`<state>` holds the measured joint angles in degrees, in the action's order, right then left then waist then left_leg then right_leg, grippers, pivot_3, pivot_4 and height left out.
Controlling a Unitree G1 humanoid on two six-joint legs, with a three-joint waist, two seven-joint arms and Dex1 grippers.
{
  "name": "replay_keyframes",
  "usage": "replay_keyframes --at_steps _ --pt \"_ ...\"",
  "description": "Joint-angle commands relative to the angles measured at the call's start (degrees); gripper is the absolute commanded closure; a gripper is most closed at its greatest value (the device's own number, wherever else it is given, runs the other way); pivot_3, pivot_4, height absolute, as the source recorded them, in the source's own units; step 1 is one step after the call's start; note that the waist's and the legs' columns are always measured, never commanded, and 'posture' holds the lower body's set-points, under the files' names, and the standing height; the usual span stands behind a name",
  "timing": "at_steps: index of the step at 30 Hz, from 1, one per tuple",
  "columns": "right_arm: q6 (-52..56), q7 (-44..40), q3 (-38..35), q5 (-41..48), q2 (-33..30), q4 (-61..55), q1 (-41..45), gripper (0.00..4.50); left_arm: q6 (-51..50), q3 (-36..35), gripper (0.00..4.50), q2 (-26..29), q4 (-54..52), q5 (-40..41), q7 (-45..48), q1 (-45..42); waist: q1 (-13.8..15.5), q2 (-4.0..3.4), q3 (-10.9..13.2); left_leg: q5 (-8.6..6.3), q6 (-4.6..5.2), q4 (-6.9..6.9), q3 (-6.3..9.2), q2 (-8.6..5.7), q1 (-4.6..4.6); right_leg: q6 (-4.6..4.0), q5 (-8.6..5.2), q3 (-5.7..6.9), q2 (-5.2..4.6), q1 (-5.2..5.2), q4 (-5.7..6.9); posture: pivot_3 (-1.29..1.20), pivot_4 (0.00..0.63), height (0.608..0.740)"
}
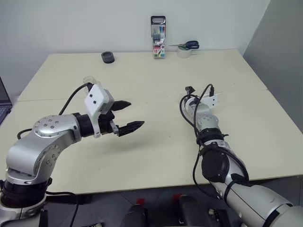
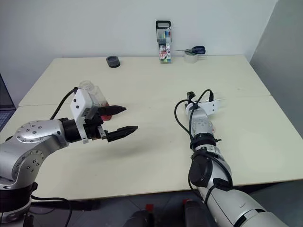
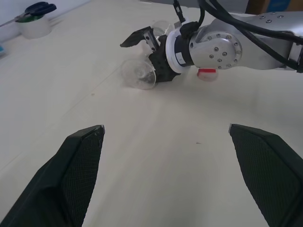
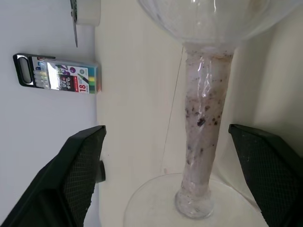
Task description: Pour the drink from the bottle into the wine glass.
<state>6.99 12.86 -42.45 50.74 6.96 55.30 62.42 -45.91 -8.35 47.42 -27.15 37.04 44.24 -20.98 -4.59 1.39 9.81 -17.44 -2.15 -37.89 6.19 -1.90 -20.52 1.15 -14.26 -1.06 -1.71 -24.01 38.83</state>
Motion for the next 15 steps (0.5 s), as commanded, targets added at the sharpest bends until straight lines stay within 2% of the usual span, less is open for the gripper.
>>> replay_keyframes --at_steps 1,3,6,8,15 --pt "-1.1 4.2 -1.9 -0.2 -2.1 5.0 -3.1 0.02 1.3 -0.7 0.00 0.8 -0.2 -0.5 0.4 -0.7 0.1 0.04 0.0 0.00 0.00 0.00 0.00 0.00 0.02 0.00 0.00 0.01 0.00 0.02 0.00 0.00 0.150 0.740" --pt "-2.7 4.3 -2.8 0.0 -3.9 5.8 -3.0 0.02 1.4 -0.8 0.00 0.8 -0.1 -0.6 0.6 -0.6 0.5 0.04 0.0 0.00 0.00 0.00 -0.01 -0.01 0.10 0.00 0.00 0.01 0.00 0.13 -0.03 0.00 0.150 0.740" --pt "-3.3 3.7 -3.0 0.0 -5.5 7.2 -2.7 0.02 1.5 -0.8 0.00 0.7 -0.1 -0.6 0.7 -0.4 1.6 0.01 -0.1 -0.03 0.04 0.07 0.08 -0.01 0.66 0.01 -0.01 0.07 0.01 0.88 -0.42 0.00 0.150 0.740" --pt "-4.2 3.5 -3.0 -0.3 -5.9 7.8 -2.6 0.02 1.6 -0.8 0.00 0.8 -0.1 -0.7 0.7 -0.4 2.2 -0.04 -0.2 -0.03 0.05 0.07 0.13 0.00 0.67 0.04 0.01 0.16 0.06 1.14 -0.83 0.00 0.150 0.740" --pt "-6.7 4.4 -2.4 -1.3 -7.1 6.7 -3.3 0.02 1.9 -0.8 0.00 0.9 0.3 -1.1 1.1 -0.4 3.0 0.05 -0.3 -0.03 0.06 0.05 0.19 0.00 0.73 0.05 0.02 0.18 0.06 1.34 -0.94 0.00 0.150 0.740"
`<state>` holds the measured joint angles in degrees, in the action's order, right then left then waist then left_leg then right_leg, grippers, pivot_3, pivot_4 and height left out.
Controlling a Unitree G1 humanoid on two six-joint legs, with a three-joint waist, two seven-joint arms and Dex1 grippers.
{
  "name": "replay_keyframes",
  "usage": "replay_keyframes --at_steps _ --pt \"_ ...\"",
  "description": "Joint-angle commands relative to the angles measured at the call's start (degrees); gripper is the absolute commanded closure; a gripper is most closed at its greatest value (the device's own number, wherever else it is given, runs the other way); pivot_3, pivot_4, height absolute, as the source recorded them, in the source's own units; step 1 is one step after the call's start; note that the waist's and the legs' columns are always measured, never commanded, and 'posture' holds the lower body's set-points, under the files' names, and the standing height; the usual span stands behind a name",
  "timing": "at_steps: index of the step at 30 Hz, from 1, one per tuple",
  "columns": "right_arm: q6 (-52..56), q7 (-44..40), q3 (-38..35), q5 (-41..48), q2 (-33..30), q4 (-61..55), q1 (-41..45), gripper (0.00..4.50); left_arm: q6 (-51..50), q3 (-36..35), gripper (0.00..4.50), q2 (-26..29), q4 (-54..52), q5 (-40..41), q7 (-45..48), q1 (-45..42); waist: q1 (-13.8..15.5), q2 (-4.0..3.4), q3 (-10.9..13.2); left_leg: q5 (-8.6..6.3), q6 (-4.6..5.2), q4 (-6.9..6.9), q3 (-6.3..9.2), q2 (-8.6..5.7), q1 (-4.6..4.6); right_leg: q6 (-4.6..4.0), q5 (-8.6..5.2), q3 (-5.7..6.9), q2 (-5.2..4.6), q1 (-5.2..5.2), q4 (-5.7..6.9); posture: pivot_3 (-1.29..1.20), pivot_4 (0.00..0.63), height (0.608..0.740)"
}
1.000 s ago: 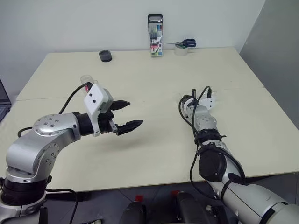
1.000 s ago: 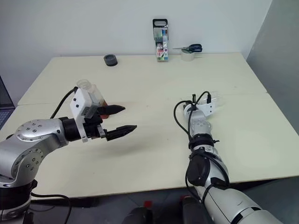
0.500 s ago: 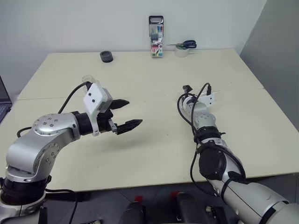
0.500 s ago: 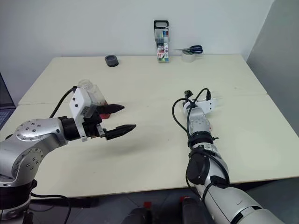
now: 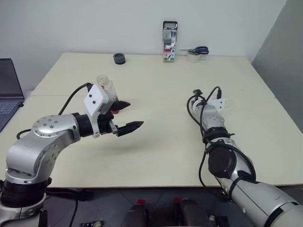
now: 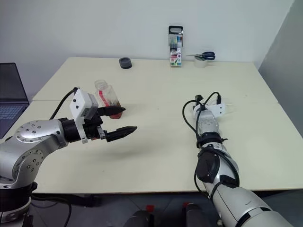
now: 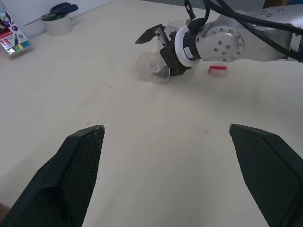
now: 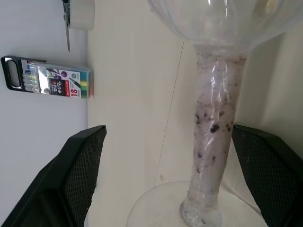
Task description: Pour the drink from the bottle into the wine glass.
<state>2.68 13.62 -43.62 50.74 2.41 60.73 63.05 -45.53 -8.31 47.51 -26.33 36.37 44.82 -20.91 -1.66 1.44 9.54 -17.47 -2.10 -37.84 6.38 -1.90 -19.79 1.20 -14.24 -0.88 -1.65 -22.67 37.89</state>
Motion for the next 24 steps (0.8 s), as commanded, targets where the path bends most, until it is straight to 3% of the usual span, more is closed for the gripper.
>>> replay_keyframes --at_steps 1,13,24 --pt "-2.0 4.2 -1.0 -1.5 -2.7 0.3 -4.3 0.02 1.6 -0.9 0.00 0.8 -0.5 -0.4 0.6 -0.5 0.1 -0.01 0.0 0.00 0.00 0.00 0.01 -0.01 0.00 0.00 0.00 0.01 -0.01 0.02 -0.02 0.00 0.150 0.740" --pt "8.3 12.1 2.3 0.5 0.1 -18.1 -10.7 0.02 2.6 0.3 0.00 -0.4 0.5 -1.2 0.9 -1.0 0.7 -0.12 0.1 -0.03 0.06 0.08 0.16 -0.21 -0.08 0.03 -0.02 0.09 -0.25 0.01 -0.15 0.00 0.150 0.740" --pt "12.3 8.6 2.1 4.1 1.9 -16.0 -8.6 0.02 2.6 0.1 0.00 -0.1 0.5 -1.2 0.8 -0.9 -0.6 -0.12 0.1 -0.03 0.06 0.78 -0.14 -0.01 -0.07 0.02 -0.02 -0.11 -0.34 -0.53 -0.11 0.00 0.150 0.740"
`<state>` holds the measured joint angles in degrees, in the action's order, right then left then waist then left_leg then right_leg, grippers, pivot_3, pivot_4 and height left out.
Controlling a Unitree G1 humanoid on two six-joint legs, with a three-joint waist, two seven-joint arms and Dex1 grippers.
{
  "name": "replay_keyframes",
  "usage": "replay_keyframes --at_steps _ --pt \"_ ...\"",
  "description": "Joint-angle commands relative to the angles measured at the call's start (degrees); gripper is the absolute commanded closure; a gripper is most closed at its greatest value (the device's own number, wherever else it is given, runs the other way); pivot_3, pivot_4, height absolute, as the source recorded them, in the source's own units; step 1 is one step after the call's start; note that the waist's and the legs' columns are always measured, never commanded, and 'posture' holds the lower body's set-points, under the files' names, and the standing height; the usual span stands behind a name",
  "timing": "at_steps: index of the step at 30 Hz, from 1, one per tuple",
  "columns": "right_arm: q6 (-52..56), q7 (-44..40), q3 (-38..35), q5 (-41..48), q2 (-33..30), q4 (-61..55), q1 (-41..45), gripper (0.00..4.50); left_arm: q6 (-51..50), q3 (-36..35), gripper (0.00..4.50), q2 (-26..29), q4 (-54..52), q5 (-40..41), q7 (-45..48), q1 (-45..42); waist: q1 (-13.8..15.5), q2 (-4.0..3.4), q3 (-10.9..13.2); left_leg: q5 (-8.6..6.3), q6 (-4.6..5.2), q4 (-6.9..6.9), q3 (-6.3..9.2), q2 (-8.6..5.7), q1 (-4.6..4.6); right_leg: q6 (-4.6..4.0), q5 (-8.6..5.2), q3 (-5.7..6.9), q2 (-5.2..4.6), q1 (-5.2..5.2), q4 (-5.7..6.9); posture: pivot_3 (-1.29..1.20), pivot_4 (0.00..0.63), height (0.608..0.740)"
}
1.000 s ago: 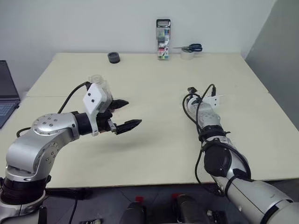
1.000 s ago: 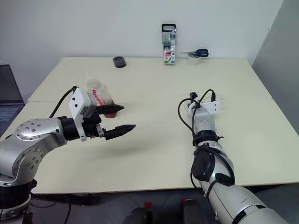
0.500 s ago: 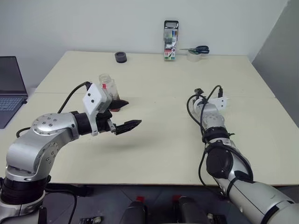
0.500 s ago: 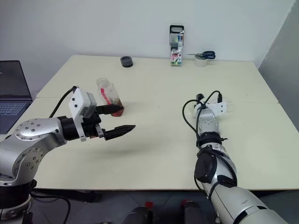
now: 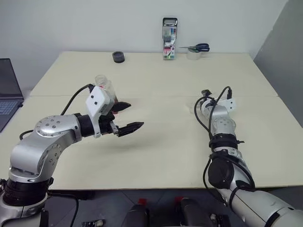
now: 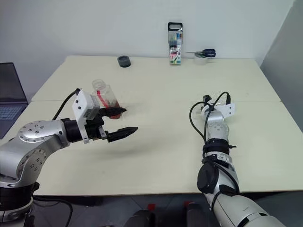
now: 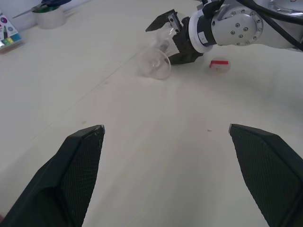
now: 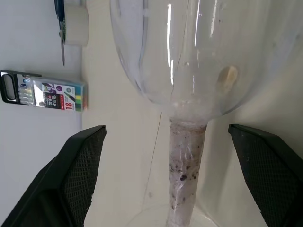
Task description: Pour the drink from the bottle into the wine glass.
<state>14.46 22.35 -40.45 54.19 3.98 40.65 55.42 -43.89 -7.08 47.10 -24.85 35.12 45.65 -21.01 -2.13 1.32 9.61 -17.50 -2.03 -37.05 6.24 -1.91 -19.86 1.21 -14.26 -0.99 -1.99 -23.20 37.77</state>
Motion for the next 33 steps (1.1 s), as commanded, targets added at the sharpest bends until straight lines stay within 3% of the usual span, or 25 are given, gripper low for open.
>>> replay_keyframes --at_steps 1,27,30,33 --pt "0.3 -0.8 -1.3 0.7 0.1 5.1 -0.8 0.02 0.9 -1.2 0.00 0.3 -1.1 0.0 -0.1 -0.7 -0.3 0.00 0.0 0.00 0.00 0.01 -0.01 0.03 0.00 -0.01 0.00 0.01 0.00 -0.01 -0.01 0.00 0.150 0.740" --pt "5.0 -15.1 -1.3 0.3 -3.7 20.6 4.7 0.02 0.3 -1.0 0.00 0.4 -1.8 0.4 -0.5 -0.8 -2.7 0.08 -0.1 0.00 0.00 0.02 -0.45 0.65 0.16 -0.18 0.10 -0.19 0.81 -0.01 -0.05 0.00 0.150 0.740" --pt "5.8 -16.4 -1.0 0.1 -3.6 21.3 5.2 0.61 0.1 -0.9 0.00 0.5 -1.7 0.4 -0.4 -1.0 -2.7 0.06 0.0 0.00 0.00 0.02 -0.48 0.67 0.16 -0.19 0.10 -0.21 0.82 -0.03 -0.05 0.00 0.150 0.740" --pt "6.8 -17.8 -0.7 -0.2 -3.7 21.8 5.6 1.70 0.0 -0.9 0.00 0.6 -1.6 0.4 -0.3 -1.2 -2.9 -0.02 0.0 0.00 0.00 0.05 -0.55 0.67 0.13 -0.19 0.10 -0.28 0.82 -0.11 -0.04 0.00 0.150 0.740"
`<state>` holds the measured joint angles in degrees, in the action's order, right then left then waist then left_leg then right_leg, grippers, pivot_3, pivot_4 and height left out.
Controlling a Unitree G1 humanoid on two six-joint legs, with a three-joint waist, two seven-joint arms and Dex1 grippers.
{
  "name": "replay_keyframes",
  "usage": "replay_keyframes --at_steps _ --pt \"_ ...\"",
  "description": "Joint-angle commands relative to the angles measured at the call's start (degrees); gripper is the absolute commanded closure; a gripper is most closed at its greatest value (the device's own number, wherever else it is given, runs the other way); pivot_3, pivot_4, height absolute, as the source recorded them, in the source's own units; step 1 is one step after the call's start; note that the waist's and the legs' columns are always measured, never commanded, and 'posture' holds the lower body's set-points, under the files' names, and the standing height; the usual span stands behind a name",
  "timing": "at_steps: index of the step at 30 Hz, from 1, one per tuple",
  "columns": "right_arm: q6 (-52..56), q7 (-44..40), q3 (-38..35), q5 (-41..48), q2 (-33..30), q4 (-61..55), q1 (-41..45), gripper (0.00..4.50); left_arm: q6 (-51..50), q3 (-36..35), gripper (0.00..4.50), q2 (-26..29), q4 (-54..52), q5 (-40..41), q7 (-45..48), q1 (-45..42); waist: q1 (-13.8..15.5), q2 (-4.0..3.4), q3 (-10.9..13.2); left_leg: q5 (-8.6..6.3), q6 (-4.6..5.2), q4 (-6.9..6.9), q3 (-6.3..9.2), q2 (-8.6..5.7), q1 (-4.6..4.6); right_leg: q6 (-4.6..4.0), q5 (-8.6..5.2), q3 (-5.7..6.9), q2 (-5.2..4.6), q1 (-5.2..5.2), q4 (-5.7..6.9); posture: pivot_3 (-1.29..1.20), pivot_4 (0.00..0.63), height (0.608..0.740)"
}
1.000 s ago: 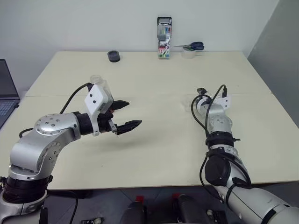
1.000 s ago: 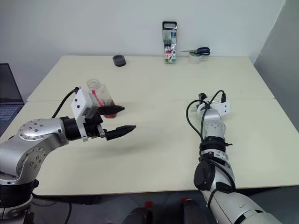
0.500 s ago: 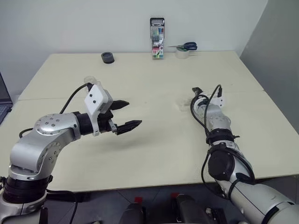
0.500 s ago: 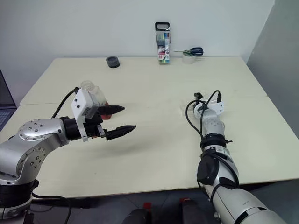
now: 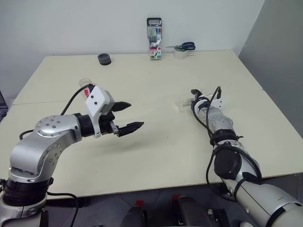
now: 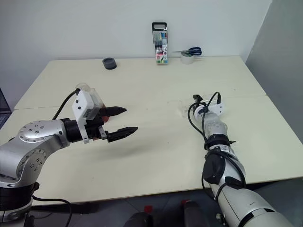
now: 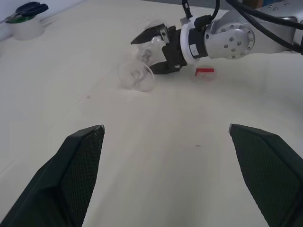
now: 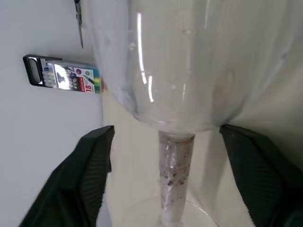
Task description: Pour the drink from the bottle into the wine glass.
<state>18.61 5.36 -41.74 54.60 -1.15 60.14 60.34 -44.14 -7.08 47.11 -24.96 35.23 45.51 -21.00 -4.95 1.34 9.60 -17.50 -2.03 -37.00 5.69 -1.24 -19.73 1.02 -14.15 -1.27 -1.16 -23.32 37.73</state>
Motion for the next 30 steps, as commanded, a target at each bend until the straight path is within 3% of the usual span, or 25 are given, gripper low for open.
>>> replay_keyframes --at_steps 1,7,8,14,19,25,30 --pt "2.7 -1.0 0.5 -0.8 1.4 2.5 0.7 2.07 0.2 -0.8 0.00 0.6 -1.5 0.3 -0.2 -1.2 0.0 -0.07 0.0 0.00 0.00 0.02 -0.04 0.01 -0.03 0.00 0.00 -0.03 0.00 -0.06 0.00 0.00 0.150 0.740" --pt "2.4 -2.3 1.2 -2.6 0.9 2.8 0.6 4.23 -0.1 -0.8 0.00 0.7 -1.5 0.2 0.0 -1.2 0.0 -0.14 0.1 -0.01 -0.01 0.10 -0.04 0.00 -0.16 -0.03 0.01 -0.02 -0.02 -0.21 0.02 0.00 0.150 0.740" --pt "2.2 -3.1 2.6 -4.3 0.7 2.3 0.4 4.33 -0.1 -0.8 0.00 0.7 -1.5 0.2 0.0 -1.2 0.0 -0.15 0.1 -0.02 -0.02 0.11 -0.03 0.00 -0.17 -0.04 0.01 0.00 -0.03 -0.22 0.00 0.00 0.150 0.740" --pt "-2.4 -7.2 10.3 -13.1 0.9 -2.2 1.0 4.32 -0.1 -1.2 0.00 0.9 -1.6 0.1 -0.1 -0.7 0.0 -0.24 0.2 -0.03 -0.05 0.12 -0.02 -0.02 -0.19 -0.04 0.01 -0.03 -0.03 -0.26 -0.01 0.00 0.150 0.740" --pt "-11.2 -12.0 23.9 -27.5 3.5 -6.5 0.7 4.32 0.4 -3.6 0.00 0.8 -3.3 0.0 -1.6 2.8 0.0 -0.40 0.3 -0.02 -0.07 0.12 -0.04 -0.04 -0.34 -0.04 0.01 -0.23 -0.04 -0.60 0.17 0.00 0.150 0.740" --pt "-25.2 -10.8 39.7 -47.0 4.3 -3.0 -6.9 4.32 -0.2 -6.5 0.00 0.7 -6.5 0.7 -3.7 7.3 0.2 -0.36 0.2 0.08 -0.42 0.05 -0.05 -0.06 -0.97 -0.05 0.02 -0.56 -0.20 -1.19 0.21 0.00 0.150 0.740" --pt "-29.3 -9.4 43.2 -52.6 4.0 -2.9 -13.7 4.32 -1.9 -8.0 0.00 -0.1 -9.5 2.3 -6.4 10.0 0.5 -0.21 0.2 0.04 -0.51 -0.01 -0.07 -0.09 -0.86 -0.03 0.03 -0.59 -0.22 -1.06 0.16 0.00 0.150 0.740"
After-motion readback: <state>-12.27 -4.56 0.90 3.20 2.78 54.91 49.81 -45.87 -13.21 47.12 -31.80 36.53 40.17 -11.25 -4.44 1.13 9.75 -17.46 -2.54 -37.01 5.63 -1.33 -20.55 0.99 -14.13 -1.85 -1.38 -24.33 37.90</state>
